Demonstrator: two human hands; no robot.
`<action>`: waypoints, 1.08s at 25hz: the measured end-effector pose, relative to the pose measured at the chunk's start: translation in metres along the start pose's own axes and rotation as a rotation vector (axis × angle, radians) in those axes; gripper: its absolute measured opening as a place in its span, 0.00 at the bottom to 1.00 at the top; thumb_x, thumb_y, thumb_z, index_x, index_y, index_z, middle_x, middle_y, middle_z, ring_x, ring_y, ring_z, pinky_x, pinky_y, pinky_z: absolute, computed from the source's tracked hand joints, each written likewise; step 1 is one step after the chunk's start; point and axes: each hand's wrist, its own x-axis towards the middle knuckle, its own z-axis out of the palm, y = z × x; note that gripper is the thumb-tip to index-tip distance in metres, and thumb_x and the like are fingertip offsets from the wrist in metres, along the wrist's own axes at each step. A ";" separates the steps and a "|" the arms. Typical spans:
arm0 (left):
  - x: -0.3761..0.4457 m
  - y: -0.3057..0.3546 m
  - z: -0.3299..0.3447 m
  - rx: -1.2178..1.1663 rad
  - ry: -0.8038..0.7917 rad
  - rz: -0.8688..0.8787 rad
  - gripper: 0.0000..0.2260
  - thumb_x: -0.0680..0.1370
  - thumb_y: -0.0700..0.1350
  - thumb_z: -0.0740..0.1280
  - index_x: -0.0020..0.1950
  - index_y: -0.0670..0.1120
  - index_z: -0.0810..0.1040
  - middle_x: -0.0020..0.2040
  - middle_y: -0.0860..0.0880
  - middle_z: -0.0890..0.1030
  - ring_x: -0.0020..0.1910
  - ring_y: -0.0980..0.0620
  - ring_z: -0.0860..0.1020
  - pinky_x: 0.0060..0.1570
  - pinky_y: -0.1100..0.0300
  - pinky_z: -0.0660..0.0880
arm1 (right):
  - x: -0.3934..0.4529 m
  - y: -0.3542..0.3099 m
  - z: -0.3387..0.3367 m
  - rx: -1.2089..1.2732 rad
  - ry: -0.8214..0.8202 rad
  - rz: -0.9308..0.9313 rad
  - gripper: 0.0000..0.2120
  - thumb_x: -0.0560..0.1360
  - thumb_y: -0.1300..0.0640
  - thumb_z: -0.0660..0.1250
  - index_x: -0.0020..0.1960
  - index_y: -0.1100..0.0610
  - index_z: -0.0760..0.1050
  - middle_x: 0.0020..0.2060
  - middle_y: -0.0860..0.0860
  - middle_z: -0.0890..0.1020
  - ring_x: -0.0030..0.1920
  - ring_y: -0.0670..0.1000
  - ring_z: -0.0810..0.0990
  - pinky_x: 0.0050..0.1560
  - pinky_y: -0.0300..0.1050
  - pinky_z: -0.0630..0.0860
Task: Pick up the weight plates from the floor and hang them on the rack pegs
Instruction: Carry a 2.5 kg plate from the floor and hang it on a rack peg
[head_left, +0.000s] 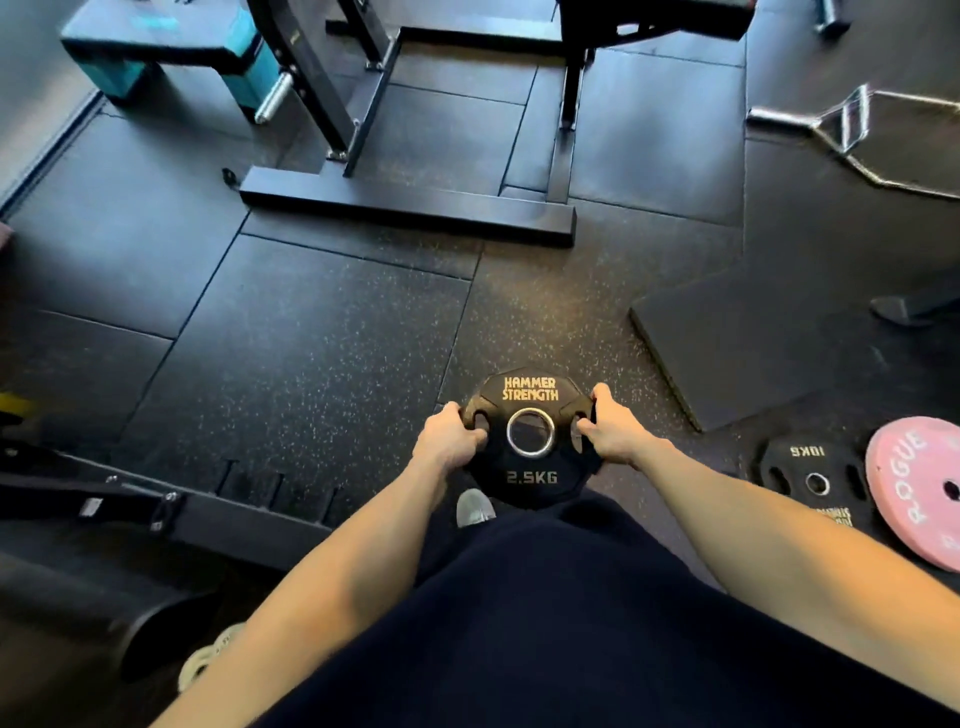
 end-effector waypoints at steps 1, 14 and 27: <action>0.018 0.016 -0.012 -0.001 0.014 0.003 0.13 0.72 0.49 0.69 0.51 0.46 0.70 0.55 0.42 0.80 0.53 0.41 0.78 0.50 0.53 0.75 | 0.019 -0.012 -0.016 -0.002 0.010 -0.008 0.10 0.77 0.57 0.60 0.52 0.56 0.58 0.45 0.59 0.74 0.39 0.55 0.74 0.33 0.47 0.71; 0.243 0.186 -0.117 -0.226 0.177 -0.239 0.15 0.72 0.49 0.70 0.54 0.42 0.74 0.56 0.41 0.81 0.55 0.41 0.78 0.47 0.57 0.70 | 0.327 -0.168 -0.215 -0.302 -0.192 -0.251 0.12 0.78 0.55 0.61 0.54 0.56 0.57 0.53 0.65 0.77 0.52 0.64 0.77 0.44 0.48 0.69; 0.410 0.124 -0.321 -0.573 0.425 -0.533 0.22 0.72 0.49 0.70 0.63 0.41 0.74 0.61 0.42 0.79 0.59 0.42 0.76 0.50 0.57 0.69 | 0.531 -0.488 -0.175 -0.599 -0.403 -0.612 0.13 0.77 0.57 0.62 0.57 0.59 0.61 0.53 0.64 0.78 0.52 0.64 0.78 0.51 0.52 0.73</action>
